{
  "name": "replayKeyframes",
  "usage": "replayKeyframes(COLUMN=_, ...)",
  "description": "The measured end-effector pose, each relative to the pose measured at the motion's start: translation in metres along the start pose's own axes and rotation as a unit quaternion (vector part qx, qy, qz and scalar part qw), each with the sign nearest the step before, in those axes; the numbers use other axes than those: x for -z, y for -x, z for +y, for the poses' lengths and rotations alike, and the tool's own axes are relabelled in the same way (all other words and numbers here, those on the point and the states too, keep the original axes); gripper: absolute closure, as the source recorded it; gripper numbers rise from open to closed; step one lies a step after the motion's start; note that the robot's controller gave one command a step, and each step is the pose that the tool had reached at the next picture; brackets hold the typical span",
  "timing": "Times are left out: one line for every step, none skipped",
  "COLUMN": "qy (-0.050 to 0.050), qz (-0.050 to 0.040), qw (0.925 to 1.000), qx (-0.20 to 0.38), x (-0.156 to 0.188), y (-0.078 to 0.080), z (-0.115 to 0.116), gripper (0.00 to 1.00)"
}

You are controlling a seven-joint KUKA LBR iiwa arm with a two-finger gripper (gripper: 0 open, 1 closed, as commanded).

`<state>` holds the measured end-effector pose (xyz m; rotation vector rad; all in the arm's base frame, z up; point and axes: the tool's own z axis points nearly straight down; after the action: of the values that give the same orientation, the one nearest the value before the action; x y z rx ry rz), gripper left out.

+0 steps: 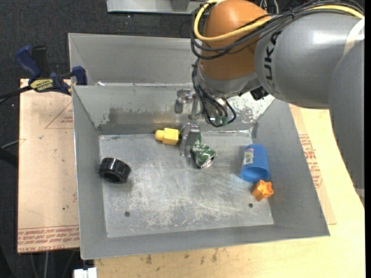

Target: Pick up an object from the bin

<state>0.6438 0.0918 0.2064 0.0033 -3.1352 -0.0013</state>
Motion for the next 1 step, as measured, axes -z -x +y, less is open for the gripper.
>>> replayKeyframes(qy=0.0, qz=-0.0041, qw=1.0, qx=-0.001, x=0.0052, y=0.0015, z=-0.0005, gripper=0.0)
